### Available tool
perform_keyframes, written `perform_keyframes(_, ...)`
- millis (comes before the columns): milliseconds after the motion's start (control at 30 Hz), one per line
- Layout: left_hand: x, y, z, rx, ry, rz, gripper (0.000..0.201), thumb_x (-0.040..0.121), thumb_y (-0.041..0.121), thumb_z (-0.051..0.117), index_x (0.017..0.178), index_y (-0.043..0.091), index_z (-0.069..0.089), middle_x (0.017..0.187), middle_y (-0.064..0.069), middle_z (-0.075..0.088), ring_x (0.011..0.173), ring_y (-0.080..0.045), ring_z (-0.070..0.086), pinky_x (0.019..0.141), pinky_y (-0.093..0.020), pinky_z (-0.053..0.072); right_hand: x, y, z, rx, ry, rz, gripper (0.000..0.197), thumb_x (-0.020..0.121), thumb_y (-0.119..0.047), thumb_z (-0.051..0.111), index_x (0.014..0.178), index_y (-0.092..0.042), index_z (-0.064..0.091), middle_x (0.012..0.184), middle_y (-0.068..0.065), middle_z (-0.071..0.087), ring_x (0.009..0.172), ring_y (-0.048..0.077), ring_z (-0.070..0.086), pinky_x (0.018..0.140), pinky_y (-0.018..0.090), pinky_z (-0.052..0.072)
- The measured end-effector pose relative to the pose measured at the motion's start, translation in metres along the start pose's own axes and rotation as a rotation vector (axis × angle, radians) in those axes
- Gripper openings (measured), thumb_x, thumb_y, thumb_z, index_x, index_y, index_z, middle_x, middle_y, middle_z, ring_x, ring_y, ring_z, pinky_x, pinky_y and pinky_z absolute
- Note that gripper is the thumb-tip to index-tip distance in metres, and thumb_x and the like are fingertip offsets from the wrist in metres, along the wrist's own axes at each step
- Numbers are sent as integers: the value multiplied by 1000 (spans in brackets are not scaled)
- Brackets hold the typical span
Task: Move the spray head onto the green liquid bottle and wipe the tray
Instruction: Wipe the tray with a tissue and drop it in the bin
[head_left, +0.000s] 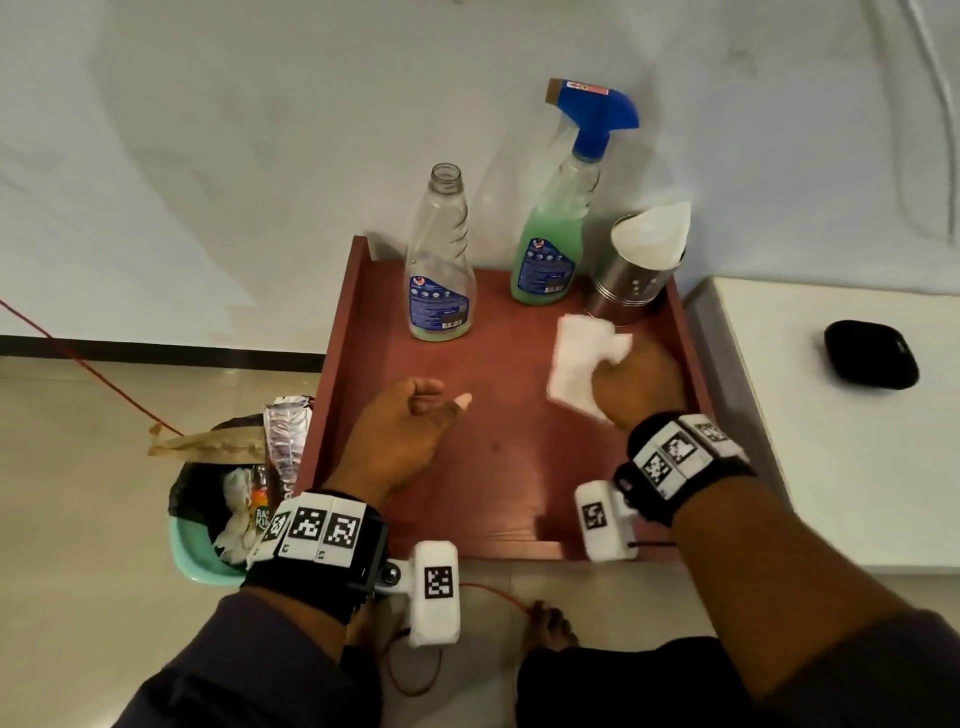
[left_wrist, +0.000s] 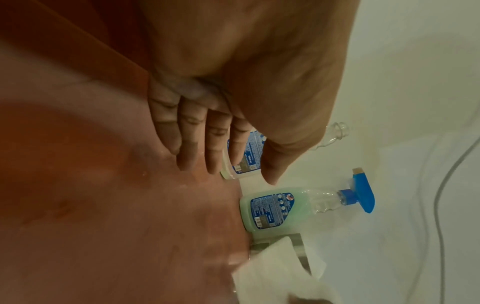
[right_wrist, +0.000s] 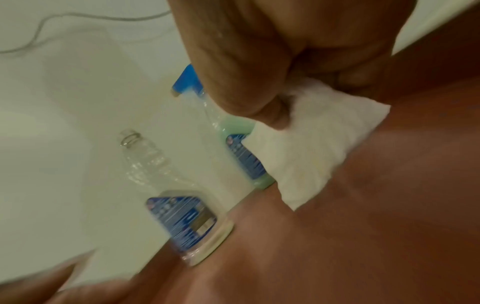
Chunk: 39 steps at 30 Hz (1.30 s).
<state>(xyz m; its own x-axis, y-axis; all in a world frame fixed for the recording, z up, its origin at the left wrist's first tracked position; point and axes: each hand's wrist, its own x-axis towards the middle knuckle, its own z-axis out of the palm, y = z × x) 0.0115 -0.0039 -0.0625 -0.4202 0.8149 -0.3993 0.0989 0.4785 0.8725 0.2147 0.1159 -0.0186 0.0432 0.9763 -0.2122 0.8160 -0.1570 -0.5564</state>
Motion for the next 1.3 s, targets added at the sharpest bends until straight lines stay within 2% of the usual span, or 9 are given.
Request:
perform_keyframes(133,3,2,8,8,-47,50,32,83,48,77,105,27,69,96,7,72,83,-6,65,73,-22,48,22,15,-38,-183,233,-82,31,99,-27,48,125,-14,61,112,20,70,103,44,68,82,38,50)
perform_keyframes(233,6,1,13,42,-55,64,33,80,50,78,104,29,68,96,9,71,87,-6,67,70,-22,48,35,28,-22,-343,71,-135,41,95,-22,49,135,-21,57,122,14,71,106,41,69,91,42,55)
perform_keyframes(433,10,-2,10,73,-70,63,35,79,49,79,104,27,68,100,9,73,93,-6,69,80,-24,52,51,26,54,-505,-173,48,73,97,-31,51,156,-1,23,165,22,22,151,44,23,123,47,18)
perform_keyframes(567,12,-2,9,164,-29,87,38,81,51,77,109,27,69,106,11,70,95,-2,65,90,-30,54,30,-16,92,-579,-359,-182,72,104,-40,38,163,-11,7,170,19,0,157,42,4,127,51,7)
perform_keyframes(767,11,1,3,191,-42,96,44,81,53,75,115,27,68,111,9,70,100,-5,65,91,-30,53,32,-46,87,-605,-519,-388,58,98,-28,50,152,-14,36,160,17,32,147,41,34,120,44,31)
perform_keyframes(967,13,11,-12,72,19,73,40,86,48,73,116,23,67,107,6,70,95,-7,65,81,-27,52,75,-7,9,-682,-465,-208,31,62,-47,66,81,-25,78,109,1,67,109,29,66,98,36,53)
perform_keyframes(1034,13,13,-15,9,58,74,35,88,44,73,115,21,67,102,7,70,90,-2,64,77,-23,50,80,0,-7,-623,-273,-203,20,79,-25,66,95,-20,76,119,11,67,112,34,65,99,40,54)
perform_keyframes(1134,15,11,-18,-83,108,48,35,88,40,74,114,18,67,101,7,71,97,-8,67,89,-28,53,70,-4,-13,-626,-25,-176,57,91,-31,61,145,-16,48,149,19,44,129,43,53,107,47,45)
perform_keyframes(1300,20,7,-19,-107,105,39,34,87,42,75,112,21,66,104,6,72,97,-7,67,94,-31,53,33,-34,44,-683,-379,-259,37,98,-24,47,130,-11,59,137,16,58,129,35,57,107,38,46)
